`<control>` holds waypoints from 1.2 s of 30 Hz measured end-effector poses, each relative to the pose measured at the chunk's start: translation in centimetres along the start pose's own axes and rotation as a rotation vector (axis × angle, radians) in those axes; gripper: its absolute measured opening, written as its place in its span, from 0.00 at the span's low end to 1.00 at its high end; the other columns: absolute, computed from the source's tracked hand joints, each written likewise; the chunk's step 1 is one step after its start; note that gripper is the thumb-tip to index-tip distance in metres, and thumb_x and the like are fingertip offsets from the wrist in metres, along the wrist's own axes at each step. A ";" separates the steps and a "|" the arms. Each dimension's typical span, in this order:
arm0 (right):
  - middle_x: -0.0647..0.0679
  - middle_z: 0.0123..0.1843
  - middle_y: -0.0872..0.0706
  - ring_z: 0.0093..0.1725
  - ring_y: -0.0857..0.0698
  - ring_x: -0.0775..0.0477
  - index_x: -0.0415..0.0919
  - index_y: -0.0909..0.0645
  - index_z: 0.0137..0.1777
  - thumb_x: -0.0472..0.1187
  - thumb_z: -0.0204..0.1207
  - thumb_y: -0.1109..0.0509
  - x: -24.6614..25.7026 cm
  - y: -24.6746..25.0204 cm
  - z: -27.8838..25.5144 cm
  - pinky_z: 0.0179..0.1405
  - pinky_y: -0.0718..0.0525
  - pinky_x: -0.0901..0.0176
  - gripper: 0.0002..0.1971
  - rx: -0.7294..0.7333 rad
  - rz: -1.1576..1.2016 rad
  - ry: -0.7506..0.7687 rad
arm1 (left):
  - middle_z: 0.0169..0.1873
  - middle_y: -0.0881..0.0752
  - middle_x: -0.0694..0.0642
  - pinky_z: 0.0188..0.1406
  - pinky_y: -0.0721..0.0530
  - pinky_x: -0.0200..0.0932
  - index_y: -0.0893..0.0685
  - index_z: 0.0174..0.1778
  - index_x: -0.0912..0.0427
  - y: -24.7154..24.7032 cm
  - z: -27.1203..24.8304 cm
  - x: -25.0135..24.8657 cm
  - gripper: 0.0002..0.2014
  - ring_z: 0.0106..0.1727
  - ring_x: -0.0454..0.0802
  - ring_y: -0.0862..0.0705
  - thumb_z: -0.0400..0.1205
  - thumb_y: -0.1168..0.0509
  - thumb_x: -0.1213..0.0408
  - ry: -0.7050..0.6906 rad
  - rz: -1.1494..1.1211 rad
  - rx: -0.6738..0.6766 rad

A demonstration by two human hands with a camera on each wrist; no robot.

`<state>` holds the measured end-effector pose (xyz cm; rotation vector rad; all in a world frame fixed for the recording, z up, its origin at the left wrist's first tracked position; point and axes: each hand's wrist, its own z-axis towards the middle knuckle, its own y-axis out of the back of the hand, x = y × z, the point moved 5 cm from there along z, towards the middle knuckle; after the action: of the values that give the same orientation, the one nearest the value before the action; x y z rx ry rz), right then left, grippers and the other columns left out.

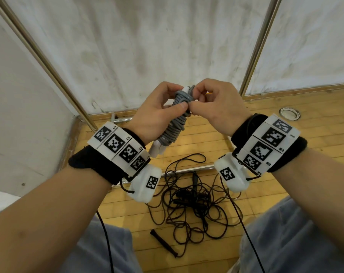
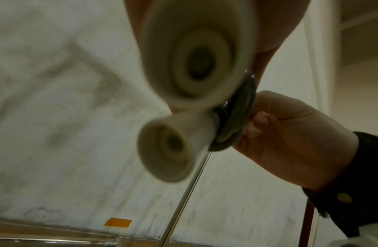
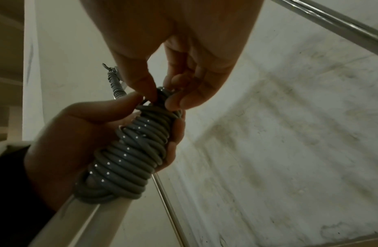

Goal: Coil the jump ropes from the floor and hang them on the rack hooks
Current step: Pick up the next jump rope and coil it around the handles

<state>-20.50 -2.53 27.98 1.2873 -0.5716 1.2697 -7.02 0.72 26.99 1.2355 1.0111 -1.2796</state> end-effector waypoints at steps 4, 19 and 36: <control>0.53 0.28 0.27 0.30 0.27 0.52 0.40 0.20 0.36 0.34 0.65 0.26 0.5 0.4 -0.2 0.27 0.26 0.64 0.05 -0.038 0.013 0.022 | 0.56 0.22 0.66 0.43 0.13 0.43 0.29 0.61 0.59 -0.2 0.0 -0.2 0.13 0.45 0.52 0.15 0.82 0.38 0.74 -0.011 -0.025 0.050; 0.54 0.36 0.26 0.36 0.24 0.51 0.37 0.22 0.39 0.34 0.69 0.29 1.4 -0.5 -1.1 0.36 0.21 0.60 0.03 -0.061 -0.208 0.239 | 0.43 0.19 0.64 0.31 0.16 0.51 0.31 0.58 0.55 -0.2 -0.6 0.0 0.10 0.33 0.54 0.14 0.85 0.41 0.70 0.054 -0.031 0.020; 0.56 0.33 0.22 0.31 0.20 0.53 0.42 0.22 0.39 0.36 0.68 0.28 1.1 0.4 -0.2 0.29 0.25 0.72 0.04 -0.064 -0.243 0.111 | 0.49 0.18 0.59 0.26 0.15 0.45 0.31 0.55 0.50 -0.7 -0.2 -0.5 0.08 0.31 0.55 0.13 0.86 0.41 0.67 -0.010 0.146 -0.049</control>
<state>-20.61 -1.98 29.03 1.1855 -0.3618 1.1041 -7.70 1.08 27.38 1.2414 0.9227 -1.1409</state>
